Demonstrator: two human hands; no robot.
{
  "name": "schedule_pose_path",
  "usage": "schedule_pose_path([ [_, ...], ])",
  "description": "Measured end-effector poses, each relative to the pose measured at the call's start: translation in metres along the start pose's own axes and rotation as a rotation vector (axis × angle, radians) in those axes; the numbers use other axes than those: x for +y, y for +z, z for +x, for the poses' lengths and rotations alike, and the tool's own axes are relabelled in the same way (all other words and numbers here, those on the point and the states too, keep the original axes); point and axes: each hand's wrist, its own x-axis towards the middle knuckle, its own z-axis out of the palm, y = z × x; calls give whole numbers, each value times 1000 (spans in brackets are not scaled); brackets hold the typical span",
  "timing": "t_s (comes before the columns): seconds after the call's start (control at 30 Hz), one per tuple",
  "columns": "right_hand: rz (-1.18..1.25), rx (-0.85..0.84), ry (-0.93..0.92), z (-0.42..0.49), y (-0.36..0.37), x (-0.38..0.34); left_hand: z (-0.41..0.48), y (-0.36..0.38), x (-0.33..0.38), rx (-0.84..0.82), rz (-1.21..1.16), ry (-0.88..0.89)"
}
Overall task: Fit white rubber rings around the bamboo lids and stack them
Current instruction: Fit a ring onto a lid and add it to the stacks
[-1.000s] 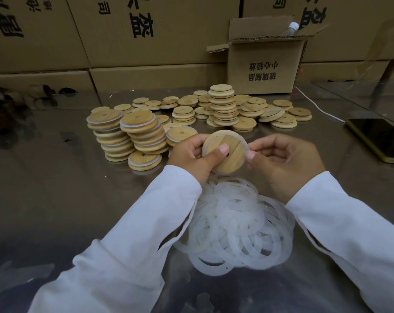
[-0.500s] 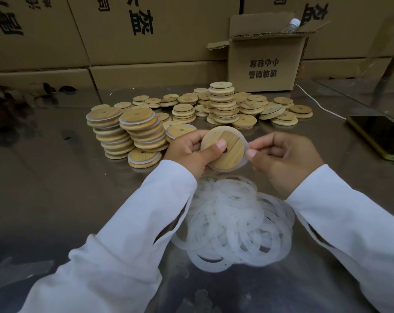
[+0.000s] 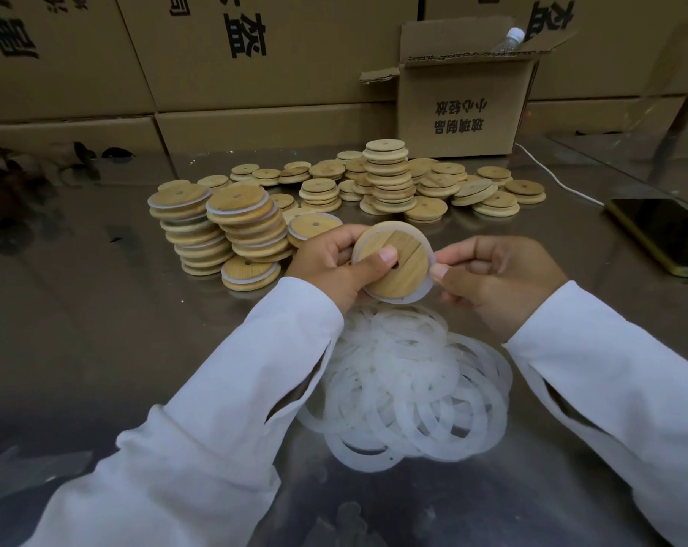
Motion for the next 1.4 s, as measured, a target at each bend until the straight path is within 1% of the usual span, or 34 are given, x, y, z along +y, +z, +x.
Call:
schedule_pose_path([
  [0.2,14,-17,-1,1,-2,0,1,-1,0,-27,12,-17],
  [0.53,22,-15,-6,0,-1,1,-2,-1,1,-8,55,-8],
  [1.0,37,-37,-10,1,2,3,-1,2,-1,2,-127,-82],
  [1.17,78,13,-19,1,0,3,-1,5,-2,49,-191,-104],
  [1.3,149,68,41,3,1,7,-1,9,-1,91,-186,-110],
  [1.4,149,112,55,2,6,10,0,11,2,148,-283,-107],
])
